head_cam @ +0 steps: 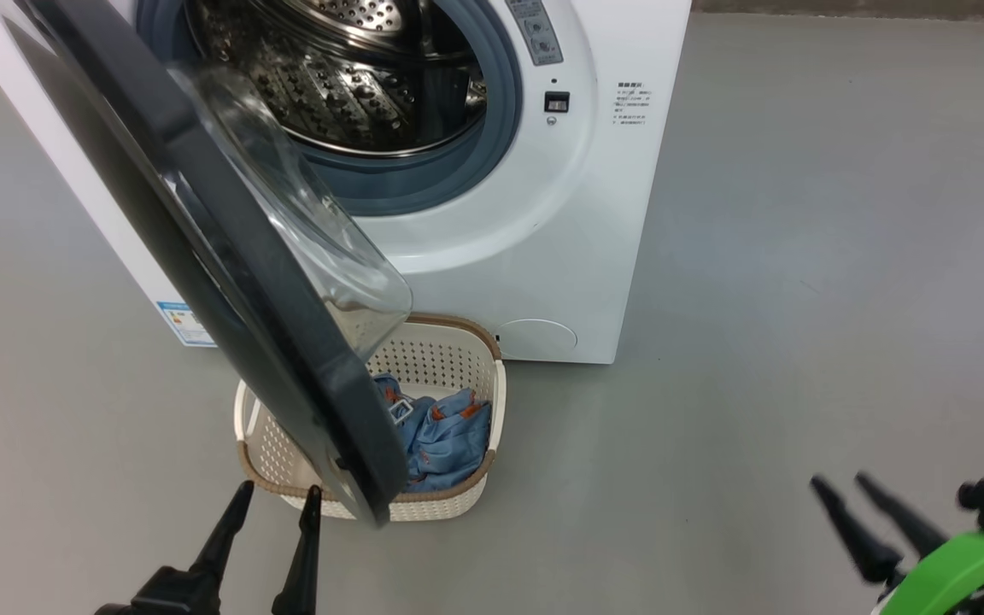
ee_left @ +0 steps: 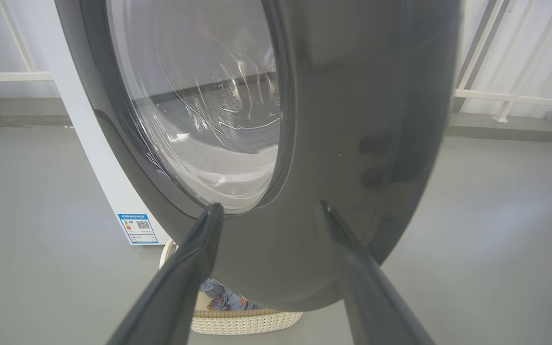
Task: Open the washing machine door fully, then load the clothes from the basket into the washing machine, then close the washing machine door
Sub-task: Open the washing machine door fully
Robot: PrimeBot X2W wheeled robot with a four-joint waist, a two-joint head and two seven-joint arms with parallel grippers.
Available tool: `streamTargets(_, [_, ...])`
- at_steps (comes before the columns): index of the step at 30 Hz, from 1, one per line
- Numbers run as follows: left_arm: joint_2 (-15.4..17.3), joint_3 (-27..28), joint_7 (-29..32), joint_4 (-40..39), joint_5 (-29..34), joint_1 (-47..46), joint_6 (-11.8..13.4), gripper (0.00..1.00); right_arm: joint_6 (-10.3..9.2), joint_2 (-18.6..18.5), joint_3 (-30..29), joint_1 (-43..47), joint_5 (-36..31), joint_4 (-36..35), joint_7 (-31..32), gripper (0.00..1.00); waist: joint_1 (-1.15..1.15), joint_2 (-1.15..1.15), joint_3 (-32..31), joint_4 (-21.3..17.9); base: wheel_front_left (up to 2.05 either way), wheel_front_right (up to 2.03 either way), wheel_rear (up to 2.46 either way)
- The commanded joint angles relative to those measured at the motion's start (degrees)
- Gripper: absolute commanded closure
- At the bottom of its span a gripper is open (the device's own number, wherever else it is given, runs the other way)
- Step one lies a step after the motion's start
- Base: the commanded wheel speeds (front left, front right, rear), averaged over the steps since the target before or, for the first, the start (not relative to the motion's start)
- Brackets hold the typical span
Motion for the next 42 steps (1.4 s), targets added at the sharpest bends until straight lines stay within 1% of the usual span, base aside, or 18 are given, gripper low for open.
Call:
streamTargets(1, [0.49, 2.11, -0.36, -1.13, -0.47, -1.52, 0.15, 0.0, 0.17, -0.59, -3.95, 1.45, -4.33, -1.22, -0.73, 0.0, 0.0, 0.0, 0.09, -0.08, 0.0, 0.0, 0.0])
streamTargets(7, [0.49, 2.23, -0.36, -1.12, -0.68, -1.77, 0.37, 0.0, 0.17, 4.42, -18.07, 6.6, -19.54, -5.68, -0.75, 0.0, 0.0, 0.0, -0.01, 0.1, 0.0, 0.0, 0.0])
streamTargets(11, [0.49, 2.25, -0.36, -1.11, -0.69, -1.82, 0.4, 0.0, 0.17, 8.02, -25.89, 9.68, -28.74, -10.17, -0.75, 0.0, 0.0, 0.0, -0.06, 0.21, 0.0, 0.0, 0.0])
streamTargets(15, [0.49, 2.33, -0.36, -1.38, -0.77, -2.05, 0.52, 0.0, 0.17, 11.24, -31.83, 12.19, -35.62, -14.72, -0.76, 0.0, 0.0, 0.0, 0.0, 0.36, 0.0, 0.0, 0.0])
streamTargets(18, [0.49, 2.34, -0.36, -1.78, -0.91, -2.18, 0.65, 0.0, 0.17, 13.62, -36.01, 13.75, -39.02, -17.52, -0.76, 0.0, 0.0, 0.0, 0.02, 0.46, 0.0, 0.0, 0.0])
streamTargets(22, [0.49, 2.17, -0.36, -2.07, -1.14, -2.26, 0.79, 0.0, 0.17, 15.5, -37.97, 15.76, -41.2, -19.03, -0.76, 0.0, 0.0, 0.0, 0.05, 0.63, 0.0, 0.0, 0.0])
streamTargets(33, [0.49, 2.22, -0.36, -1.11, -2.55, -2.03, 1.33, 0.0, 0.17, 17.27, -38.81, 17.39, -42.22, -17.71, -0.76, 0.0, 0.0, 0.0, -0.37, 0.6, 0.0, 0.0, 0.0])
streamTargets(34, [0.49, 2.3, -0.36, -1.07, -3.02, -2.06, 1.31, 0.03, 0.17, 17.35, -38.86, 17.45, -42.19, -17.57, -0.76, 0.0, 0.0, 0.0, -0.46, 0.59, 0.0, 0.0, 0.0])
streamTargets(35, [0.49, 2.47, -0.36, -1.15, -3.45, -2.16, 1.33, 0.56, 0.17, 17.39, -38.9, 17.5, -42.18, -17.47, -0.76, 0.0, 0.0, 0.0, -0.54, 0.6, 0.0, 0.0, 0.0])
streamTargets(36, [0.49, 2.73, -0.36, -1.45, -4.24, -2.32, 1.32, 1.0, 0.17, 17.43, -38.92, 17.51, -42.18, -17.41, -0.76, 0.0, 0.0, 0.0, -0.58, 0.6, 0.0, 0.0, 0.0])
streamTargets(39, [0.49, 4.61, -0.36, -4.14, -7.71, -3.28, 1.7, 1.0, 0.17, 17.56, -39.03, 17.48, -42.23, -17.4, -0.76, 0.0, 0.0, 0.0, -0.69, 0.68, 0.0, 0.0, 0.0])
streamTargets(42, [0.49, 6.94, -0.36, -9.5, -10.2, -4.84, 2.54, 1.0, 0.17, 17.68, -39.19, 17.44, -42.3, -17.58, -0.76, 0.0, 0.0, 0.0, -0.67, 0.74, 0.0, 0.0, 0.0])
